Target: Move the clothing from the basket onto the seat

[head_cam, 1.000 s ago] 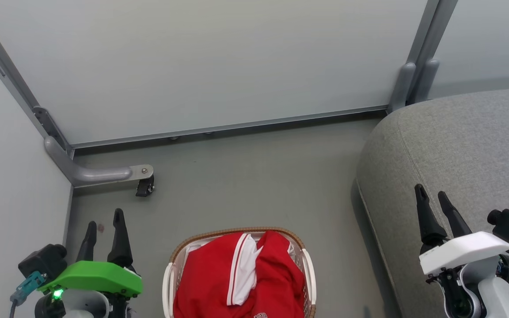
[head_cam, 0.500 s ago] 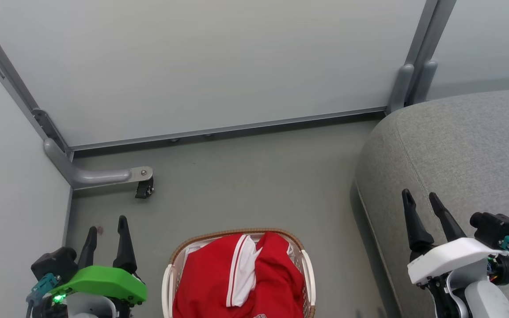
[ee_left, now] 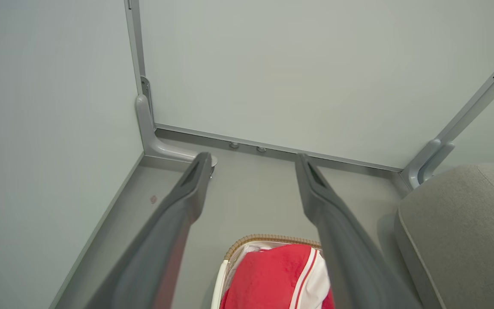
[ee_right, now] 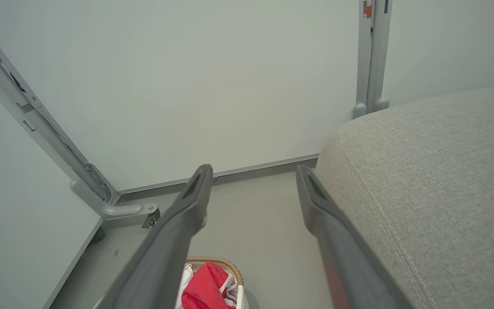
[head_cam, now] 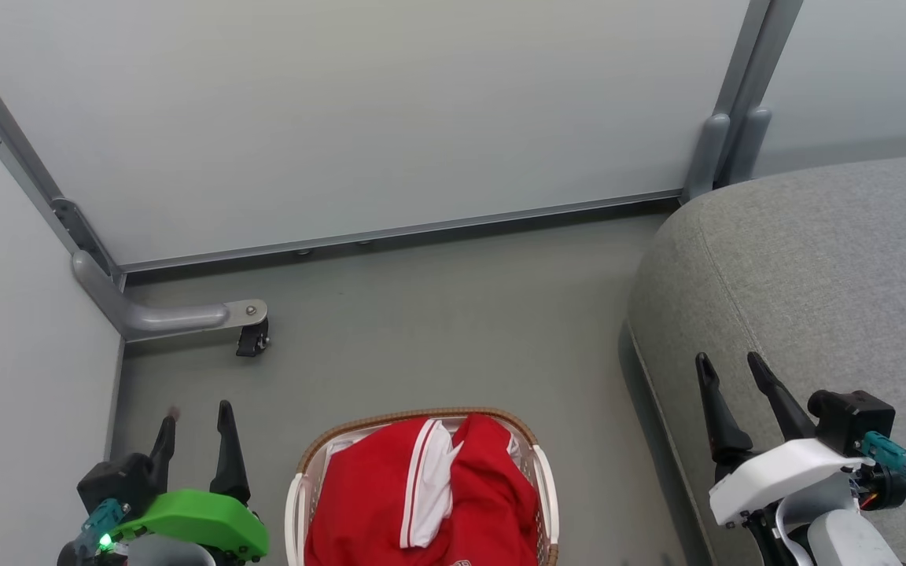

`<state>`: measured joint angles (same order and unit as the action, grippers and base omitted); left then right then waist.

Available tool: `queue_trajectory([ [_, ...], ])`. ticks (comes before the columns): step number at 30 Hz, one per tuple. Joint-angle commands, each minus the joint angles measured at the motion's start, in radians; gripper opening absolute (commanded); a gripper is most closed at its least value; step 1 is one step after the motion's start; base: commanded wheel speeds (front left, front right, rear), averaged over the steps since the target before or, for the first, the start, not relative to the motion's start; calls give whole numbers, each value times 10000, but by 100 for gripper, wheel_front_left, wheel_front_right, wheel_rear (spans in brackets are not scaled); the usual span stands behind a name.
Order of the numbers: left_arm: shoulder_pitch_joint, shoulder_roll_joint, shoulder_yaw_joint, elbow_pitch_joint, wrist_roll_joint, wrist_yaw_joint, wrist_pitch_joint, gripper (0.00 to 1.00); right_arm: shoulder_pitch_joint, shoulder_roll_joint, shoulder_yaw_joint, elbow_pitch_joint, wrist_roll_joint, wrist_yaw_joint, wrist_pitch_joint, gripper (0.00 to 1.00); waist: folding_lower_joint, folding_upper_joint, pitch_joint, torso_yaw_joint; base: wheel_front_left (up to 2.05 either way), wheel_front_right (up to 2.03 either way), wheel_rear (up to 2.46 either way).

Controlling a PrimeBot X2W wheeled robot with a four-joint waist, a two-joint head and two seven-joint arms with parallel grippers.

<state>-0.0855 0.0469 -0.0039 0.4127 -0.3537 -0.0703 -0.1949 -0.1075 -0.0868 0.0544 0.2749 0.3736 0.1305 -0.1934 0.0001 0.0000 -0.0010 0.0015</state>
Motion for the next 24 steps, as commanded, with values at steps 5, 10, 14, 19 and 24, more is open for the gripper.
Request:
queue_trajectory([
  [5, 31, 35, -120, 83, 445, 87, -161, 100, -107, -82, 130, 27, -604, 3, -178, 100, 0, 0, -29, -1, 0, 0, 0],
  [10, 26, 39, -249, 177, 605, 72, -270, 100, -118, -99, 199, 50, -983, 3, -292, 100, -1, 0, -30, -19, 0, 0, 0],
  [14, 66, 44, -345, 268, 804, 82, -344, 100, -77, -61, 230, 26, -1297, 3, -370, 100, -1, 0, -8, -44, 0, 0, 0],
  [19, 125, 49, -449, 358, 1028, 83, -446, 100, -29, -54, 235, 82, -1641, 3, -470, 100, -1, 0, 17, -62, 0, 0, 0],
  [24, 148, 53, -479, 444, 1278, 45, -541, 100, 22, -49, 281, 145, -2058, 4, -560, 100, -1, 0, 47, -62, 0, 0, 0],
])
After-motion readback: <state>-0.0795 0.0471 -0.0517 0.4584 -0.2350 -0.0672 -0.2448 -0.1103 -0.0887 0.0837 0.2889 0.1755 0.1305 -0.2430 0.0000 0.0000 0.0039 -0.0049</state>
